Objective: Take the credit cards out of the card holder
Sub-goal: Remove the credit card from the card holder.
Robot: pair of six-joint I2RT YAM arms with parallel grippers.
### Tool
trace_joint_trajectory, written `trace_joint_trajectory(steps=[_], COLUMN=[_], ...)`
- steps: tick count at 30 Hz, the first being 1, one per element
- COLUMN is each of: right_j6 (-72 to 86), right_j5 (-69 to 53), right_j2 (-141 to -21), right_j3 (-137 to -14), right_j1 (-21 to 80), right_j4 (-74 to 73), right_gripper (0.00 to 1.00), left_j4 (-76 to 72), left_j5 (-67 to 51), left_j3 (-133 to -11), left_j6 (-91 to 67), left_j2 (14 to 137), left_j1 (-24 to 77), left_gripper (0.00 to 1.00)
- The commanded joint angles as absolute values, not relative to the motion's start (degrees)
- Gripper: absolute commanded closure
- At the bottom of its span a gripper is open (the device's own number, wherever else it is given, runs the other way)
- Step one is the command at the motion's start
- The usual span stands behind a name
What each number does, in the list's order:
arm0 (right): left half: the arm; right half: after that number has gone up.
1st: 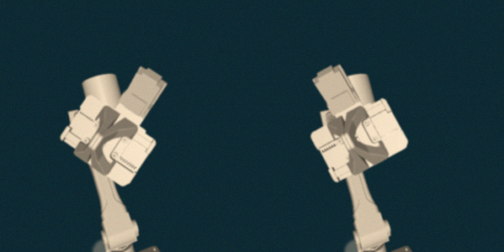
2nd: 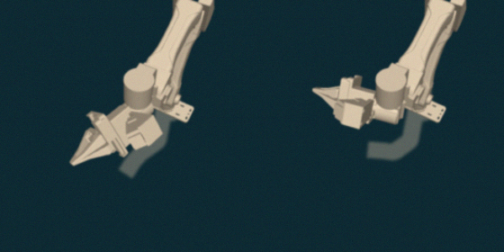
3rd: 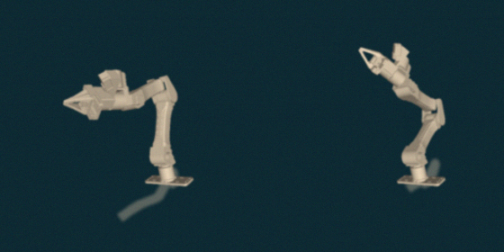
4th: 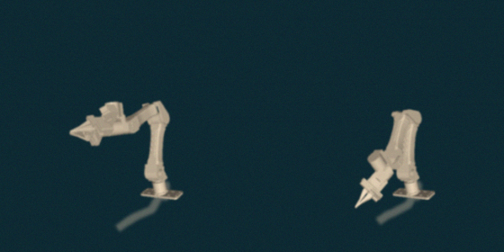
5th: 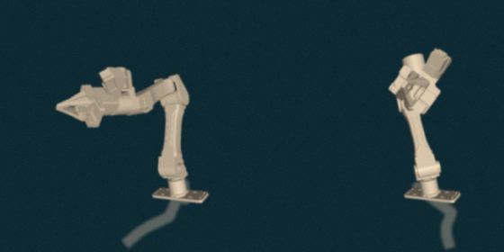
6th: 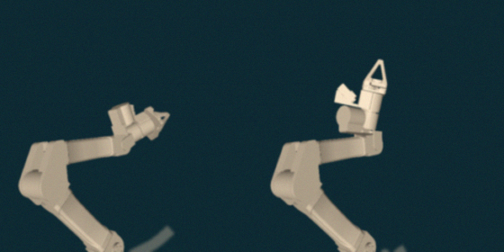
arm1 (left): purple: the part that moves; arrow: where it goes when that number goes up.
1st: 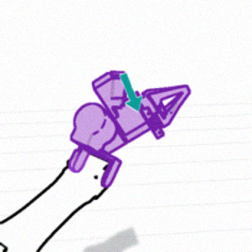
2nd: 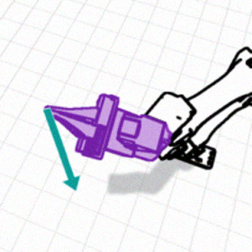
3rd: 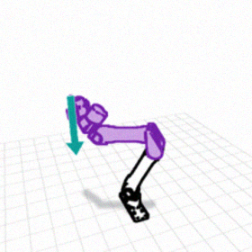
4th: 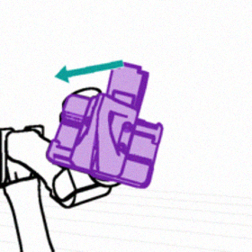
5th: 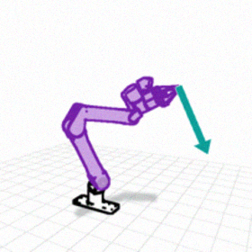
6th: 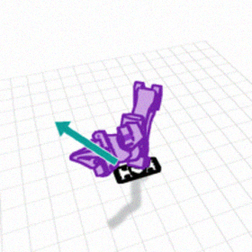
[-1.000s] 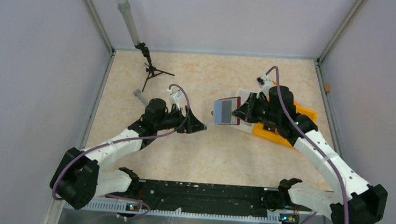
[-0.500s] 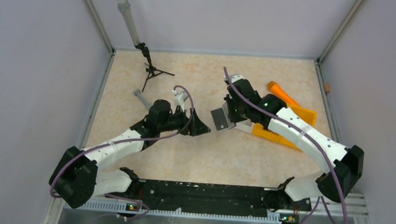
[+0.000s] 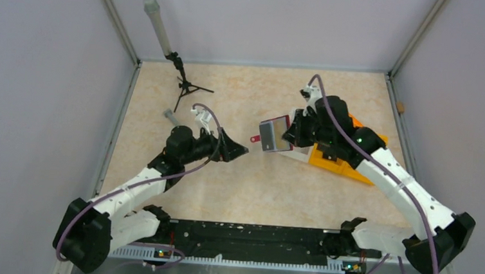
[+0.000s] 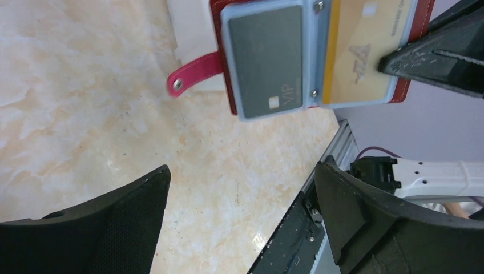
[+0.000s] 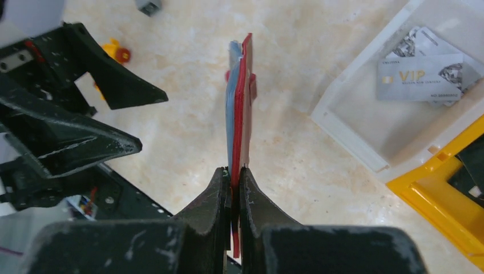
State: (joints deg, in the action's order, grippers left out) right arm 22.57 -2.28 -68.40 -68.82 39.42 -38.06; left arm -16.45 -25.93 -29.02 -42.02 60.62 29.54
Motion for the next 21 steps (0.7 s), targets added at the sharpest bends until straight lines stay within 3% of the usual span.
trace_joint_trajectory(steps=[1,6,14,21], right_j6=[27.23,32.88,42.79,45.47], right_j5=[-18.54,-29.65,-42.08,-44.61], right_j2=[-63.14,-61.13,-60.45,-59.59], right_j3=[-66.11,-62.58,-56.64,-55.06], right_j1=[34.7,31.55,30.14,30.1], right_j4=[-26.94,-20.12,-6.01,-2.75], right_gripper=[1.0,1.0,1.0,1.0], left_j4=[-29.39,-42.57,-48.31,-35.97], left_j5=[-33.24,-38.66,-38.78,-38.62], left_j3=[-24.52,-20.57,-20.38,-25.25], left_j6=[-47.51,-54.26,-55.71,-47.69], left_j2=[56.32,55.13,55.45,53.38], left_j1=[24.73,20.63,19.16,16.03], left_gripper=[0.01,0.01,0.01,0.01])
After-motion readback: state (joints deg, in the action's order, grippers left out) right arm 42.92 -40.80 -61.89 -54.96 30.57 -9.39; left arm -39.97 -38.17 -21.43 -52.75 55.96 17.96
